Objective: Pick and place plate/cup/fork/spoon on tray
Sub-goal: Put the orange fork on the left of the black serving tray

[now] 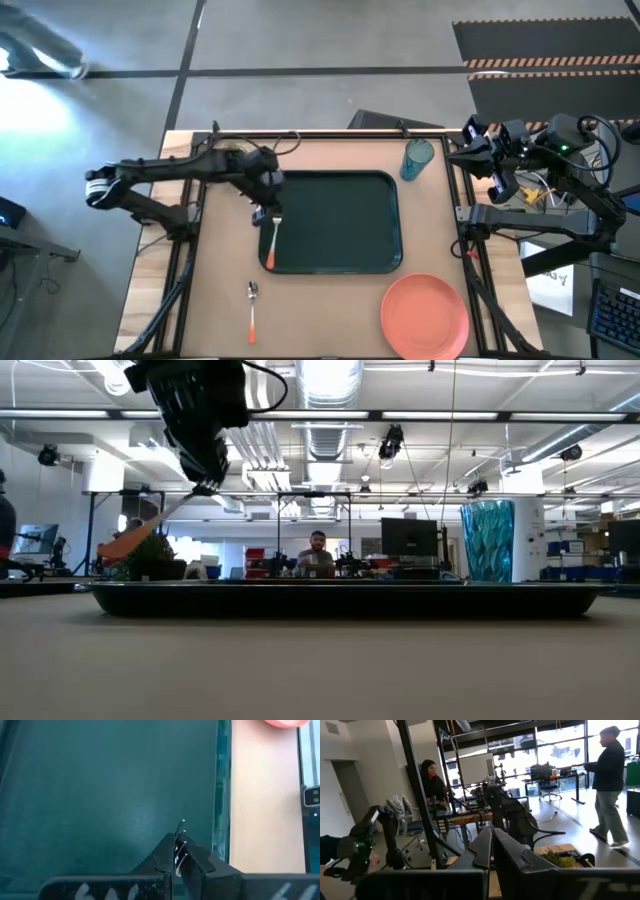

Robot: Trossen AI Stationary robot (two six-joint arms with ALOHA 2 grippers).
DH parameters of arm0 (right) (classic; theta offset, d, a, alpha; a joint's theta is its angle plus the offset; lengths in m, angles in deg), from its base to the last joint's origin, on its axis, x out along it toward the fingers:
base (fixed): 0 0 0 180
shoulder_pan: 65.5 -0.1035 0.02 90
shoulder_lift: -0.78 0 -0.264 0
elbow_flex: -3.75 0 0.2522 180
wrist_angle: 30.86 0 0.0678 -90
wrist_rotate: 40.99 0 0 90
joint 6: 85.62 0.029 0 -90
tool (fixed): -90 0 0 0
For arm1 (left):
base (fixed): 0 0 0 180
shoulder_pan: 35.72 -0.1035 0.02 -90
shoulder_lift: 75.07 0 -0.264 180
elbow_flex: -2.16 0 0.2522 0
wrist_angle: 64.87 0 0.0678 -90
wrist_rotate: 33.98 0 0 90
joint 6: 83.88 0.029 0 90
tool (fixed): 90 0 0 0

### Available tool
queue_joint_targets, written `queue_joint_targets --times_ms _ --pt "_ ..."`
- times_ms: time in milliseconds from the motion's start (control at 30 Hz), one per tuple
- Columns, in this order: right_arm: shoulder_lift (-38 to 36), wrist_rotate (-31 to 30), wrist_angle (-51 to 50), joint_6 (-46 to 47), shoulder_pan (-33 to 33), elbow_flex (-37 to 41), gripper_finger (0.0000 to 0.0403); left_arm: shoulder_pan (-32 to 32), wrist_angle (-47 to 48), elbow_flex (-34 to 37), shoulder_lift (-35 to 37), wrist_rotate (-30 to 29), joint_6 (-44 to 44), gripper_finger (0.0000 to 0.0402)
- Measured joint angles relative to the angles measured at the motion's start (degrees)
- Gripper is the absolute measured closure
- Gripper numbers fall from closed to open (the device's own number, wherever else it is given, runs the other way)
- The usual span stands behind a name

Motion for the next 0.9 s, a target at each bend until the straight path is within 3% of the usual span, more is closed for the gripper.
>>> queue_joint_targets --times_ms 100,367,900 --pt "0.0 0.0 0.0 0.0 0.0 0.0 0.0394 -0.3 -4.4 0.0 -1.0 2.7 1.1 0.0401" --pt "0.0 0.0 -0.5 0.0 0.0 0.0 0.0394 -2.9 -8.3 2.0 -1.3 3.0 1.1 0.0401" --pt "0.0 0.0 -1.8 0.0 0.0 0.0 0.0394 -5.2 -18.6 15.0 -1.2 4.1 -1.7 0.0402"
